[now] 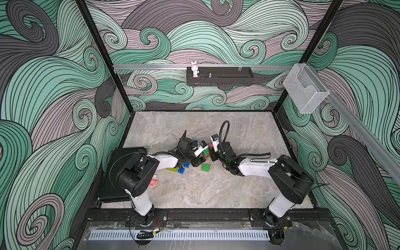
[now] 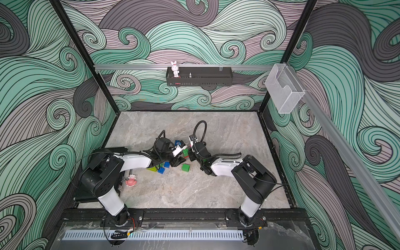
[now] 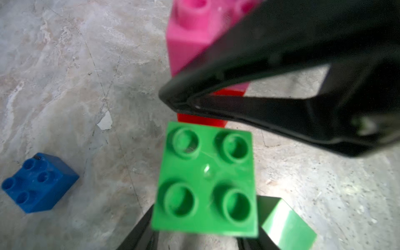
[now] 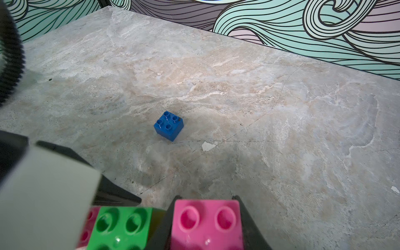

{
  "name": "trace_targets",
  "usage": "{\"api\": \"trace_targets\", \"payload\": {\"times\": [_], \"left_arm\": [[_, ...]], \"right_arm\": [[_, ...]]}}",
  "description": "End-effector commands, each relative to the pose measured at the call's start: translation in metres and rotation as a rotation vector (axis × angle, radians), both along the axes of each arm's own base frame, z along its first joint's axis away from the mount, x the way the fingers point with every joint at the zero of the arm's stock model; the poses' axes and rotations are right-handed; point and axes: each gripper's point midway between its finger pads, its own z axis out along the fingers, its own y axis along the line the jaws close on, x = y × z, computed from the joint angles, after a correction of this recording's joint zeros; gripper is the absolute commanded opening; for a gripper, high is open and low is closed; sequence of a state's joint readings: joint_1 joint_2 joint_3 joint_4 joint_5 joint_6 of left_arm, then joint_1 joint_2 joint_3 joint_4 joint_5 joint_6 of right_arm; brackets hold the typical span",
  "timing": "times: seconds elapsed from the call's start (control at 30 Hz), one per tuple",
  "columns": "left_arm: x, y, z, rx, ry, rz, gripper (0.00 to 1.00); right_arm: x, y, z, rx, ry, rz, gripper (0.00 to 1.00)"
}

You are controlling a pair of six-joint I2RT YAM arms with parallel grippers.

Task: Assemble the number 4 with lego
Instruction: Assemble the lego brick with the lego brick.

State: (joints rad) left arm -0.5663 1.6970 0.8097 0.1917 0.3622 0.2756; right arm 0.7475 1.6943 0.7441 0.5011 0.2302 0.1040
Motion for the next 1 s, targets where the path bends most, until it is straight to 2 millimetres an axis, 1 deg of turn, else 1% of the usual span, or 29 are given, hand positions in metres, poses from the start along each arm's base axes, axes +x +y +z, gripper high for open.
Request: {"api": "trace_targets", "payload": {"times": [0.0,0.03,0.13,0.17,0.23,0.27,0.3,0.33,0.37,0.43,0.5,0.57,0.67,0.73,0.97], "left_arm": [[0.003,-0.002,0.039,-0.108,-0.006,0.034,0.60],[0.006,-0.001,0.047,-0.143,-0.012,0.063,0.60],[0.015,0.005,0.067,-0.245,0.016,0.164,0.66],[0.020,0.007,0.073,-0.267,0.033,0.210,0.67],[0.031,0.014,0.081,-0.276,0.091,0.316,0.66],[0.030,0.011,0.082,-0.269,0.149,0.314,0.66],[0.025,0.007,0.079,-0.243,0.210,0.286,0.64],[0.025,0.005,0.079,-0.226,0.240,0.280,0.60],[0.022,0.003,0.073,-0.208,0.275,0.270,0.56],[0.021,0.005,0.062,-0.185,0.282,0.280,0.49],[0.022,0.009,0.054,-0.180,0.276,0.308,0.45],[0.019,0.008,0.053,-0.196,0.278,0.296,0.45],[0.015,0.001,0.053,-0.212,0.298,0.255,0.46],[0.015,-0.001,0.051,-0.207,0.316,0.248,0.46],[0.016,-0.002,0.041,-0.186,0.344,0.258,0.41]], "right_arm": [[-0.055,-0.049,-0.105,-0.266,0.326,0.000,0.00],[-0.056,-0.049,-0.106,-0.267,0.327,0.002,0.00],[-0.056,-0.048,-0.105,-0.264,0.326,0.003,0.00],[-0.056,-0.048,-0.105,-0.263,0.326,0.004,0.00],[-0.056,-0.048,-0.106,-0.265,0.327,0.005,0.00],[-0.056,-0.048,-0.106,-0.264,0.328,0.006,0.00],[-0.056,-0.048,-0.106,-0.265,0.329,0.007,0.00],[-0.056,-0.047,-0.106,-0.265,0.330,0.008,0.00],[-0.056,-0.047,-0.107,-0.265,0.331,0.009,0.00],[-0.056,-0.047,-0.107,-0.266,0.332,0.011,0.00],[-0.056,-0.047,-0.107,-0.265,0.332,0.010,0.00],[-0.056,-0.046,-0.107,-0.265,0.333,0.011,0.00],[-0.056,-0.047,-0.107,-0.265,0.332,0.012,0.00],[-0.056,-0.046,-0.107,-0.266,0.334,0.012,0.00],[-0.056,-0.046,-0.108,-0.268,0.338,0.015,0.00]]}}
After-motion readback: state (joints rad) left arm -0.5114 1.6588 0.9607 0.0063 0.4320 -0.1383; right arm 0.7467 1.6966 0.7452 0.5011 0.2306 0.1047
